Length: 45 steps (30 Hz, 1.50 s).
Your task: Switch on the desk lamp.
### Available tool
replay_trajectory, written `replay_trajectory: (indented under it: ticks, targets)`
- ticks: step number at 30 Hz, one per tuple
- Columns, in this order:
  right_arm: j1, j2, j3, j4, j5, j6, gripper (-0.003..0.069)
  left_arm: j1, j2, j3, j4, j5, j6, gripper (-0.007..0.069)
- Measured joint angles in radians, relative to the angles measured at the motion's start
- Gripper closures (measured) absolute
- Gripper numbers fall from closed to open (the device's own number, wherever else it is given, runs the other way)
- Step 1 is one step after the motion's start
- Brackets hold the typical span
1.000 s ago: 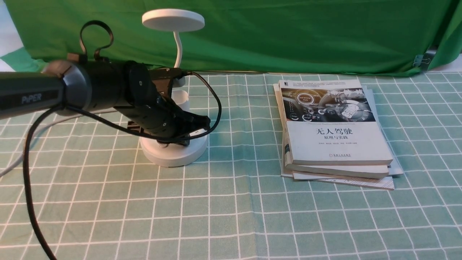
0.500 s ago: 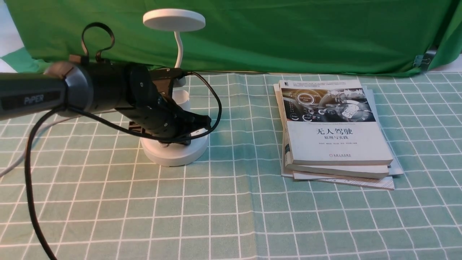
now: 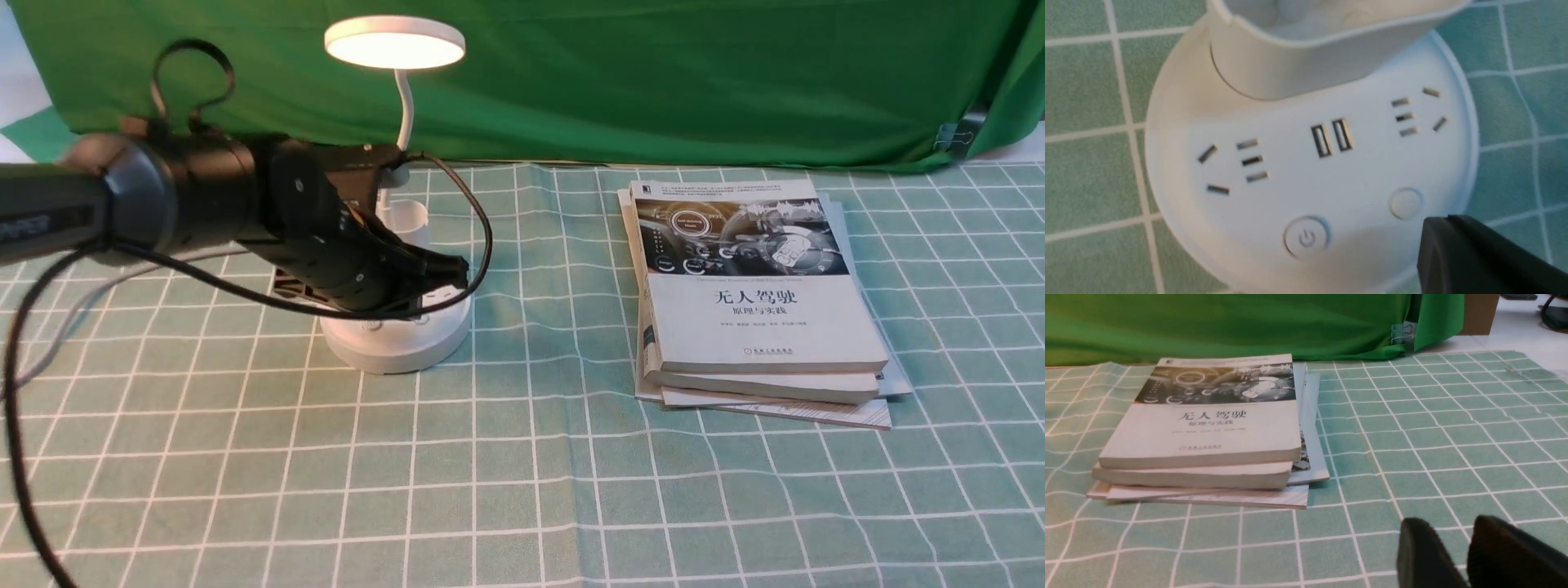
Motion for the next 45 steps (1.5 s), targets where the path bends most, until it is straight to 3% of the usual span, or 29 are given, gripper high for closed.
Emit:
replay_trajectory:
  ticks: [4,9,14,19,25,32,41,45]
  targets:
    - [0.0,0.0,0.0,0.0,0.0,0.0,0.0418,0.0,-0.07,0.029,-0.002,0.091,0.0,0.0623]
    - [0.0,0.0,0.0,0.0,0.0,0.0,0.0418,0.0,-0.237,0.222,-0.064,0.141,0.034,0.0623]
    - [0.0,0.0,0.0,0.0,0.0,0.0,0.0418,0.0,-0.544,0.433,-0.173,0.073,0.082,0.0623]
    - [0.0,0.0,0.0,0.0,0.0,0.0,0.0418,0.0,-0.919,0.604,-0.217,-0.097,0.104,0.0623]
    - [0.0,0.0,0.0,0.0,0.0,0.0,0.0418,0.0,-1.292,0.768,-0.186,-0.249,0.105,0.0623]
    - [0.0,0.0,0.0,0.0,0.0,0.0,0.0418,0.0,-1.577,0.878,-0.105,-0.216,0.105,0.0623]
    - [0.0,0.0,0.0,0.0,0.0,0.0,0.0418,0.0,-1.645,0.913,-0.095,-0.191,0.105,0.0623]
    - [0.0,0.0,0.0,0.0,0.0,0.0,0.0418,0.001,-1.656,0.933,0.026,-0.253,0.112,0.0623]
